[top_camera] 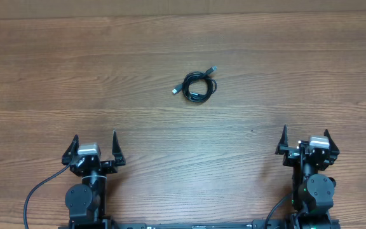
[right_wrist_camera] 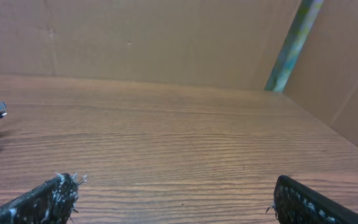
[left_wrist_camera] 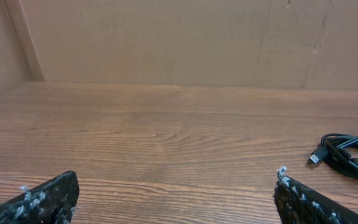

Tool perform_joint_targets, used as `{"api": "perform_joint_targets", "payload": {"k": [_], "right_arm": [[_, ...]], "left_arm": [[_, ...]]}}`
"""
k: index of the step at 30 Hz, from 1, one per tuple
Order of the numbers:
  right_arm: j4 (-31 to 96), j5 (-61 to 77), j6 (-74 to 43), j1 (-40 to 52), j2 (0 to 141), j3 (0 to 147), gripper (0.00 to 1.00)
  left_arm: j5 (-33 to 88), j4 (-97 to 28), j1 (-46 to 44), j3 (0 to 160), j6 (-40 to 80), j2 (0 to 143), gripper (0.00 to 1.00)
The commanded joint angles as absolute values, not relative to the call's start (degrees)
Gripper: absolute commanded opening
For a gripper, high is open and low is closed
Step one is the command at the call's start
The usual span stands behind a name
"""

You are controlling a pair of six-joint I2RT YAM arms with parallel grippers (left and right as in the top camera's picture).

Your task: Untangle cables

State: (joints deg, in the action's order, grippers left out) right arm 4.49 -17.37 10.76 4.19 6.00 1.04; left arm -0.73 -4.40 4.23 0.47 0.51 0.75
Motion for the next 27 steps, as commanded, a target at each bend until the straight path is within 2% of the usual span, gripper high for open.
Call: {"api": "perform_joint_targets", "payload": {"k": [1,4,22,25,27], "right_arm": [[4.19,-17.91,10.92,4.43,6.09,0.91,1.00],[4.19,-17.91,10.92,4.43,6.09,0.91,1.00],[4.25,-16.69,10.28,4.43,6.09,0.91,1.00],[5.98,1.50,-5.17,4.54,6.22,0.91,1.00],[5.37,4.95,-9.93,4.54,7.46,0.91,1.00]], "left_arm": [[0.14,-4.32,4.49,0.27,1.80,0.27,1.00],[4.21,-4.27,4.49,0.32,4.12,0.30,1.00],[4.03,-4.29,4.49,0.32,7.31,0.36,1.00],[4.10,-4.32,4.47,0.32,7.31,1.28,1.00],[4.21,-4.34,4.47,0.32,7.62,3.57,1.00]]}}
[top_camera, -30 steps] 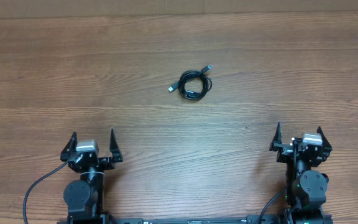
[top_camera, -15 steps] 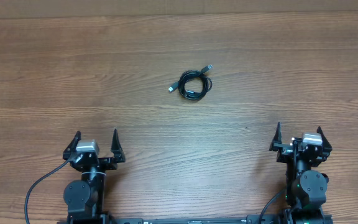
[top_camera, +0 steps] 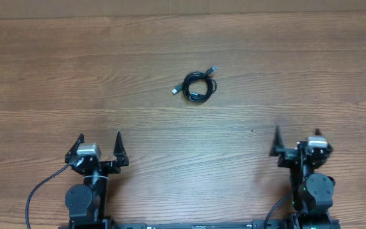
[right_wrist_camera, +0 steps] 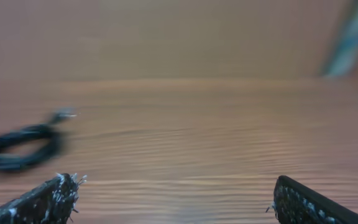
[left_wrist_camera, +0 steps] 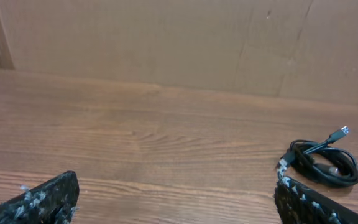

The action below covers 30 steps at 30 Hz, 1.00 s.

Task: Untangle cables
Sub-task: 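Raise both arms and move the right gripper down onto the black cable coil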

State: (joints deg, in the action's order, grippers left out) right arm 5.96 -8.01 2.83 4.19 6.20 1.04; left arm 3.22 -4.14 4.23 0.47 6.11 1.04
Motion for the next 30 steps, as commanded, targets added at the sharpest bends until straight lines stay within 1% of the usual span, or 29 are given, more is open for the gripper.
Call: {"api": "perform_joint_targets", "payload": {"k": [1,2,5,7,11,16,19,22,26,30], "right_arm": [[5.32,5.89,-12.29,4.54,8.23,0.91,1.00],[5.19,7.77,-15.05,4.54,9.08,0.91,1.00],[6.76,14.48,-13.61,4.54,11.68,1.96,1.00],[11.49,14.87,-15.33,4.54,14.13,5.02,1.00],[19.66,14.83,-14.57,4.56,20.21,15.84,1.00],[25.39,17.08,-14.61,5.04,30.30,34.48,1.00],[27.44,21.56,-14.59,5.93,38.00,46.06,1.00],[30.33,26.46,-14.57,7.22,47.37,57.34,1.00],[34.24,27.86,-15.09,11.18,60.90,71.16,1.00],[33.80,30.83,-15.25,14.50,70.32,78.04,1.00]], "left_arm": [[4.47,-4.32,4.47,0.34,8.32,5.15,1.00],[4.60,-4.34,4.47,0.40,9.28,6.92,1.00],[7.18,-7.33,4.47,2.66,10.55,12.62,1.00],[7.77,-11.05,4.47,6.68,10.33,16.71,1.00],[7.11,-18.41,4.47,18.96,5.93,26.92,1.00],[10.00,-30.76,4.40,40.14,4.91,41.60,1.00],[12.53,-40.36,3.07,54.87,1.85,50.00,1.00],[12.36,-49.74,-0.38,69.87,-1.21,57.52,1.00],[11.44,-61.23,-7.31,91.37,-1.76,67.79,1.00],[14.41,-67.94,-13.63,106.72,-1.52,75.79,1.00]]}}
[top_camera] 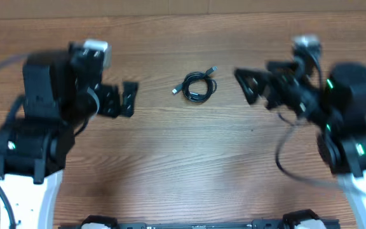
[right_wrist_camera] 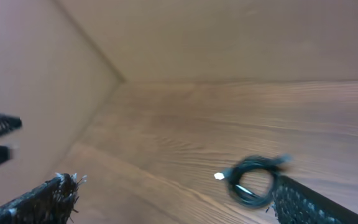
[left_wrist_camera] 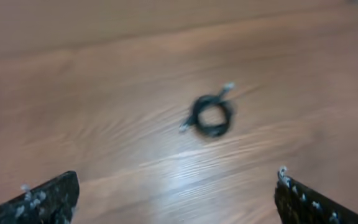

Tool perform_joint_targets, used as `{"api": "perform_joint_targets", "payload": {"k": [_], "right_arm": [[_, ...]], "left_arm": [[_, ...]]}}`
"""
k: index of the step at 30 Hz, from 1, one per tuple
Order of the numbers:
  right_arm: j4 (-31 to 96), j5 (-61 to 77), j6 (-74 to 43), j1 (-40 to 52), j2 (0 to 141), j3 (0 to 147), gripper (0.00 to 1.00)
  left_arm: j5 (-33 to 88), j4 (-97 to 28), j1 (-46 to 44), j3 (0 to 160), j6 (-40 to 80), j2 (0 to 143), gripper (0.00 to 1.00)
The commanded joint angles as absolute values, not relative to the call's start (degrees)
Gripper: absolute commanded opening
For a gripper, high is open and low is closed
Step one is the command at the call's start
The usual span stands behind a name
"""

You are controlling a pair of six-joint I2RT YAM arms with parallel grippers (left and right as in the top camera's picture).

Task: Untangle cables
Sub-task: 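Raise both arms and move the right gripper down onto the black cable coil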

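Observation:
A small black cable bundle point(top_camera: 196, 86), coiled with two plug ends sticking out, lies flat on the wooden table at center back. It also shows as a blurred cable coil point(left_wrist_camera: 211, 115) in the left wrist view and as the bundle point(right_wrist_camera: 253, 180) beside the right finger in the right wrist view. My left gripper point(top_camera: 121, 100) hangs raised to the left of the coil, open and empty. My right gripper point(top_camera: 254, 88) hangs raised to the right of it, likewise open and empty. Neither touches the cable.
The wooden table point(top_camera: 183, 165) is ringed by cardboard walls point(right_wrist_camera: 229, 37) at the back and sides. Both arms reach out over the table, their black cords trailing toward the front edge.
Both arms have left their low spots at the table's front edge. They now stand raised at the coil's level, the left gripper left of it and the right gripper right of it, both open.
First both grippers sat open and low at the front edge, facing the back wall. Then each had turned inward so the coil came into its wrist view. Now both are raised on either side of the coil, which has not moved.

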State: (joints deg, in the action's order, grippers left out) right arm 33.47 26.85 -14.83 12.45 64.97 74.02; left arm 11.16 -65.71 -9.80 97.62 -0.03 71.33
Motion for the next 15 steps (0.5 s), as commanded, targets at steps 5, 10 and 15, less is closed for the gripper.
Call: {"api": "perform_joint_targets", "payload": {"k": [5,10,15], "right_arm": [[30.39,37.28,-17.08,14.63,76.60,78.56,1.00],[40.05,18.85,-14.70,14.98,79.40,78.61,1.00],[44.80,5.43,-15.46,15.59,81.21,78.59,1.00]], "left_arm": [[15.94,-66.72,-17.65,110.04,1.67,79.33,1.00],[-5.98,-70.02,-18.96,110.04,12.60,82.50,1.00],[-22.28,-75.02,-19.18,110.00,18.50,87.22,1.00]]}}
